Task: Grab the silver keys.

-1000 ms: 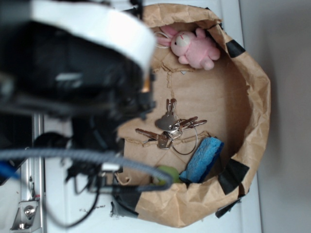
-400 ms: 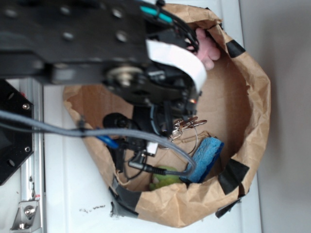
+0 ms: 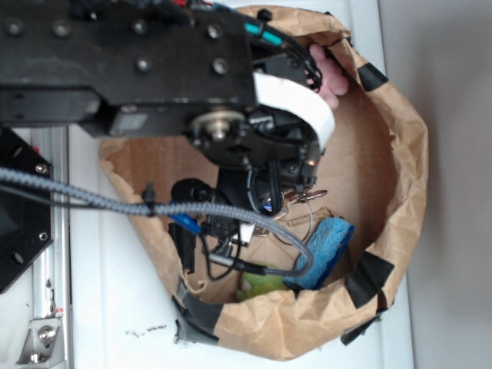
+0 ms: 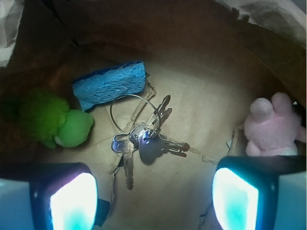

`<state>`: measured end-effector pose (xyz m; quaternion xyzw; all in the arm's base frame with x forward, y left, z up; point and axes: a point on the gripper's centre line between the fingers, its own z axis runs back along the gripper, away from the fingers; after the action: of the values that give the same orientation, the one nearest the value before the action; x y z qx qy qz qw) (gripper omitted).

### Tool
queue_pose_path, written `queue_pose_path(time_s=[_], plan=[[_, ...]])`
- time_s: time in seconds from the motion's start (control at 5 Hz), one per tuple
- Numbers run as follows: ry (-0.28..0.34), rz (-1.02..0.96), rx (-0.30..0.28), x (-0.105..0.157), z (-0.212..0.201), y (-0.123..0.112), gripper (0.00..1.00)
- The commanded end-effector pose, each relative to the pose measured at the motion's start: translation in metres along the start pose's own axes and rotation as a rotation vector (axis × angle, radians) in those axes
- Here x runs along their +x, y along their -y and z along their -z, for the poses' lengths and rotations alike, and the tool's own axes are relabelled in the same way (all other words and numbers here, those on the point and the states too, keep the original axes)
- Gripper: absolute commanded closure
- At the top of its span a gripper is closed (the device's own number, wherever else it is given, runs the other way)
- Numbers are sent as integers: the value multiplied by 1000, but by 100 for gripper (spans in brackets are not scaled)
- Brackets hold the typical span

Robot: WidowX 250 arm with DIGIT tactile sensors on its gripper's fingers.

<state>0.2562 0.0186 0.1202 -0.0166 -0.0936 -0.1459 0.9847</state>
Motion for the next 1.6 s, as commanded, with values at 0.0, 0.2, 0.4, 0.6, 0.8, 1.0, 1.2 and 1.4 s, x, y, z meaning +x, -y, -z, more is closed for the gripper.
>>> queue_pose_path(time_s=[0.0,0.2,0.4,0.6,0.8,1.0,1.2,1.4], plan=[[29,-10,16,5,-9,-2,0],[29,-10,16,5,-9,-2,0],[-42,100,49,24,28,-10,0],[-63,316,-29,33,52,-18,0],[-66,418,-61,31,54,-18,0],[-54,485,-103,24,48,-15,0],[-45,511,-105,20,53,-13,0],[-7,522,-116,17,57,-9,0]])
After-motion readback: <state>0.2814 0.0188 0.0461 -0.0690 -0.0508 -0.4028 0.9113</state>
